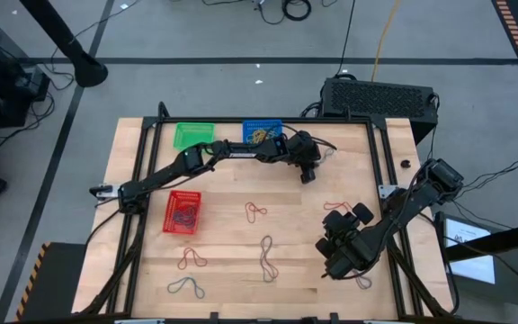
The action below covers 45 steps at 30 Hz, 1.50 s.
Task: Sort rubber bands into baskets
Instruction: Put the blue rubber band into the red bin
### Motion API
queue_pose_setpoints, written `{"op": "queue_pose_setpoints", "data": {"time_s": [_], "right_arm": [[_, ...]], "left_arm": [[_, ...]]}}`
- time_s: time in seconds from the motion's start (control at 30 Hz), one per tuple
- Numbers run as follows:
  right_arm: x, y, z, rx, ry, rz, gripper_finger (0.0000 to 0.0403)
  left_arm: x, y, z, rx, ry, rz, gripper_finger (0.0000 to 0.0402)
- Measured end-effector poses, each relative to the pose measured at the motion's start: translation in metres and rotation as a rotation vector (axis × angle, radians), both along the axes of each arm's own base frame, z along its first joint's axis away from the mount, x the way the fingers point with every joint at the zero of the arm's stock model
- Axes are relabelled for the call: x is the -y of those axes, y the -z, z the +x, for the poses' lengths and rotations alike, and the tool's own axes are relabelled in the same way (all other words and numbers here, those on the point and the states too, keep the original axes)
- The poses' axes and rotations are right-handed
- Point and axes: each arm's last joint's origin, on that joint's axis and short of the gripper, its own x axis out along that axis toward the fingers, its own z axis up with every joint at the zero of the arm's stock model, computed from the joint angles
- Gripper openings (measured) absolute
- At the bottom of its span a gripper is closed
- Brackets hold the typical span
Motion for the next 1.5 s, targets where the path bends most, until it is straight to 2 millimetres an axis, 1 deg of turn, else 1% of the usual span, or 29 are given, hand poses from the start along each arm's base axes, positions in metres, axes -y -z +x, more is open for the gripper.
{"op": "queue_pose_setpoints", "data": {"time_s": [0.17, 0.2, 0.27, 0.37, 0.43, 0.53, 0.57, 0.67, 0.8, 0.97, 1.03, 1.17, 1.3, 1.37, 1.5], "right_arm": [[0.0, 0.0, 0.0, -0.003, -0.003, -0.001, 0.016], [0.0, 0.0, 0.0, -0.004, -0.005, -0.001, 0.016], [0.0, 0.0, 0.0, -0.004, -0.005, -0.001, 0.016], [0.0, 0.0, 0.001, -0.001, -0.005, 0.003, 0.016], [0.0, 0.0, 0.001, -0.002, -0.011, 0.003, 0.016], [-0.001, 0.0, 0.001, -0.003, -0.02, 0.005, 0.016], [-0.001, 0.0, 0.001, -0.004, -0.022, 0.005, 0.016], [-0.002, 0.001, 0.001, 0.0, -0.028, 0.01, 0.016], [-0.004, 0.001, -0.001, 0.0, -0.04, 0.01, 0.016], [-0.008, 0.001, -0.002, 0.009, -0.055, 0.011, 0.016], [-0.008, 0.001, -0.003, 0.012, -0.054, 0.011, 0.016], [-0.009, 0.001, -0.003, 0.017, -0.055, 0.013, 0.016], [-0.009, 0.001, -0.002, 0.023, -0.056, 0.017, 0.016], [-0.009, 0.001, -0.002, 0.028, -0.057, 0.018, 0.016], [-0.009, 0.001, 0.0, 0.049, -0.063, 0.006, 0.016]], "left_arm": [[0.009, 0.0, 0.003, -0.001, 0.016, 0.001, 0.002], [0.011, 0.0, 0.003, -0.002, 0.016, 0.004, 0.0011], [0.012, 0.0, 0.003, -0.008, 0.018, 0.003, 0.0009], [0.016, -0.006, 0.001, -0.036, 0.029, 0.003, 0.0004], [0.018, -0.014, -0.001, -0.055, 0.043, 0.01, 0.0003], [0.02, -0.044, -0.005, -0.032, 0.056, 0.028, 0.0003], [0.02, -0.06, -0.007, -0.004, 0.067, 0.045, 0.0002], [0.023, -0.1, -0.016, 0.021, 0.096, 0.07, 0.0002], [0.029, -0.131, -0.029, 0.012, 0.162, 0.036, 0.0001], [0.038, -0.19, -0.052, 0.077, 0.207, 0.034, 0.0001], [0.039, -0.205, -0.062, 0.077, 0.204, 0.034, 0.0001], [0.04, -0.237, -0.088, 0.055, 0.212, 0.024, 0.0], [0.042, -0.272, -0.122, 0.031, 0.224, 0.009, 0.0], [0.044, -0.283, -0.139, -0.003, 0.225, 0.008, 0.0], [0.044, -0.309, -0.172, -0.014, 0.204, 0.008, 0.0]]}}
